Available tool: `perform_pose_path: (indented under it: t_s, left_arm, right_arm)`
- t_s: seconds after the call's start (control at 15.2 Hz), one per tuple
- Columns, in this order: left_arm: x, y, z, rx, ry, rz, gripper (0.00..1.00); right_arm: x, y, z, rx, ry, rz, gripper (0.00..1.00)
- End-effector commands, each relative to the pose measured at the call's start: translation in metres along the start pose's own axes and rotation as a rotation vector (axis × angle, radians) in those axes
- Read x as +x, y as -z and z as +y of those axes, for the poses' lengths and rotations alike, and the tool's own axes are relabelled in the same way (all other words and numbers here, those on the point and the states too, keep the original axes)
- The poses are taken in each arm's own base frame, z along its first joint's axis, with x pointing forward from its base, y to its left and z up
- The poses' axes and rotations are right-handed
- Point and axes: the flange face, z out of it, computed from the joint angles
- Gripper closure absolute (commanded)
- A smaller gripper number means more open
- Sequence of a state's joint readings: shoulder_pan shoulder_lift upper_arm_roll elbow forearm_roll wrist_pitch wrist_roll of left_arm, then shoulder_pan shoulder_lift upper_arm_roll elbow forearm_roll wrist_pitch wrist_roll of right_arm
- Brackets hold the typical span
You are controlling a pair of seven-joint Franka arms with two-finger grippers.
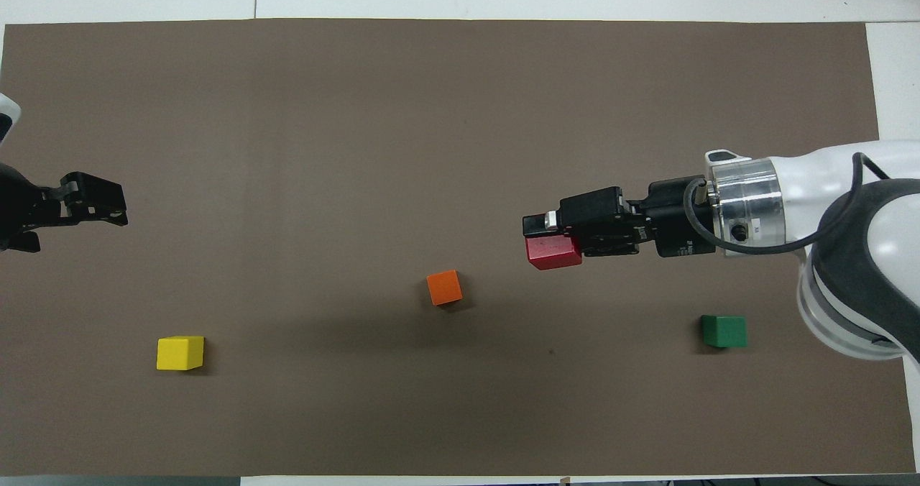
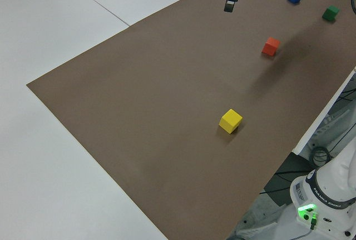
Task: Transfer red block to right arm and stack on blue block
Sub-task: 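Carry the red cube with the right gripper above the blue cube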
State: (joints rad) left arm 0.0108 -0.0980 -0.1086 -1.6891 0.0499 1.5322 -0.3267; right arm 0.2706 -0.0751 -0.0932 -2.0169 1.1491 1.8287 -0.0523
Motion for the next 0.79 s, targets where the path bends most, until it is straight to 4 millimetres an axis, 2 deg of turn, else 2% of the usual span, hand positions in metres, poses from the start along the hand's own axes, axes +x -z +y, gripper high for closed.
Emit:
perform_pose_path:
  t_s: [0.0, 0.13, 0.2, 0.33, 0.46, 0.53, 0.72]
  left_arm:
    - [-0.013, -0.014, 0.002, 0.017, -0.049, -0.031, 0.00]
    - [-0.019, -0.021, 0.011, 0.000, -0.067, -0.026, 0.00]
    - [-0.010, -0.019, 0.010, -0.024, -0.067, 0.012, 0.00]
    - [-0.006, -0.023, 0.014, -0.027, -0.086, 0.008, 0.00]
    - [0.004, -0.008, 0.015, -0.044, -0.182, 0.016, 0.00]
    - [0.012, -0.004, 0.009, -0.055, -0.197, 0.004, 0.00]
    - [0.019, -0.004, 0.005, -0.055, -0.214, 0.003, 0.00]
  right_arm:
    - [0.002, 0.028, -0.019, -0.274, -0.010, 0.075, 1.00]
    - [0.003, 0.038, -0.010, -0.462, 0.019, 0.101, 1.00]
    - [0.002, 0.040, -0.008, -0.508, 0.012, 0.108, 1.00]
    - [0.004, 0.049, 0.003, -0.635, 0.006, 0.137, 1.00]
    - [0.006, 0.055, 0.016, -0.789, 0.023, 0.163, 1.00]
    - [0.008, 0.059, 0.021, -0.837, 0.032, 0.167, 1.00]
    - [0.019, 0.079, 0.060, -0.947, 0.027, 0.190, 1.00]
